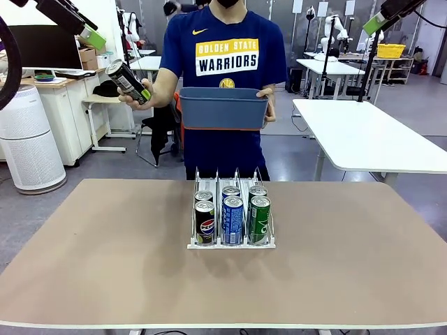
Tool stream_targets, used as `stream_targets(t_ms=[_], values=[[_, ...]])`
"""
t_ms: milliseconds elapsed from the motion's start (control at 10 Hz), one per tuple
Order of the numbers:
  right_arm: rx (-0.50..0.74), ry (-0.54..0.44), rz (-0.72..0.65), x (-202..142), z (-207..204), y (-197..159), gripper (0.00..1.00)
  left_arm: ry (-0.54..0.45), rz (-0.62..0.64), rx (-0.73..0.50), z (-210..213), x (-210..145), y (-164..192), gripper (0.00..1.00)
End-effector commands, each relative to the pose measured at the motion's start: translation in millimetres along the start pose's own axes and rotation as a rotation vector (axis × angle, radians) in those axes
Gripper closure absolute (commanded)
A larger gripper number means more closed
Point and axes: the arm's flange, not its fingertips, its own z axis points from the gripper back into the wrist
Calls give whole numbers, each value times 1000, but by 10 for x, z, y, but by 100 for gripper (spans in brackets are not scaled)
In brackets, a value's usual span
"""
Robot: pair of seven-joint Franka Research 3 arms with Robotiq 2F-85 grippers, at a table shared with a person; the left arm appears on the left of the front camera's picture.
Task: Fill the beverage cans into the dispenser.
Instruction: Pick up the Pepsi coke handed by the human.
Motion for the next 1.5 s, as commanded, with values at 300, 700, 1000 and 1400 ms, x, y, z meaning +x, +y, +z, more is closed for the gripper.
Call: stream_targets(t_ms=[300, 700, 1000, 1400], values=[[6, 6, 2, -14, -7, 11, 0, 6, -3, 5, 6, -9, -4, 0], [6, 6, 2, -14, -7, 11, 0, 6, -3, 5, 6, -9, -4, 0], [6, 6, 2, -14, -7, 11, 0, 6, -3, 5, 6, -9, -4, 0], [6, 6, 2, -14, -7, 11, 0, 6, -3, 5, 6, -9, -4, 0]])
